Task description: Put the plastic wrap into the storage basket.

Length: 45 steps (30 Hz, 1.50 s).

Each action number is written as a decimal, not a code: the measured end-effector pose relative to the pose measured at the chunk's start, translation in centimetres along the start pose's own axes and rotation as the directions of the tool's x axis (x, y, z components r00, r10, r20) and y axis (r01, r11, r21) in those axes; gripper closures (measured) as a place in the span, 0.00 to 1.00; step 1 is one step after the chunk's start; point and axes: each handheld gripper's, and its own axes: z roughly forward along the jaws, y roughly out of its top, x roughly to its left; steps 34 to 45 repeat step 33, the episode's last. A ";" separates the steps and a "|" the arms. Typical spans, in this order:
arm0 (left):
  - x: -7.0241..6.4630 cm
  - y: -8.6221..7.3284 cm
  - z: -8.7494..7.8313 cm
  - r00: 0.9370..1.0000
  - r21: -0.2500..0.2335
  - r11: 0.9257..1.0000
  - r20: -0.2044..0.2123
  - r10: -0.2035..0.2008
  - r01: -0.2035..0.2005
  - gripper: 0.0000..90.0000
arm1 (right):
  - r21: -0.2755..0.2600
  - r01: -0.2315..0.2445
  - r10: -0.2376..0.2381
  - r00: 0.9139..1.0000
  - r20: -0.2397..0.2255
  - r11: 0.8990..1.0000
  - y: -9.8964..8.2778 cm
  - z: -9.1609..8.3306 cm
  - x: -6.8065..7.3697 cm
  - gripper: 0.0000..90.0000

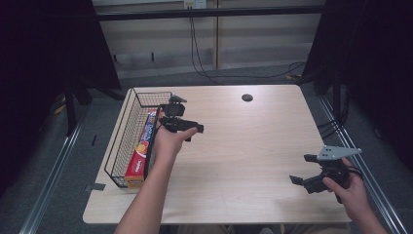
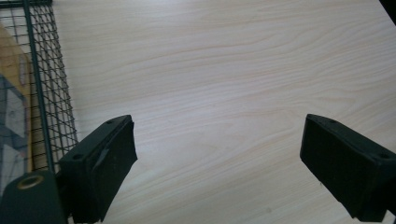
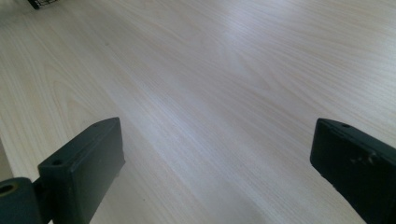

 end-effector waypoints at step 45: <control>-2.7 -5.5 3.6 0.993 -0.028 0.995 0.072 0.096 -0.094 0.11 | 0.058 -0.005 0.006 1.000 -0.002 0.998 -0.9 2.2 0.7 0.03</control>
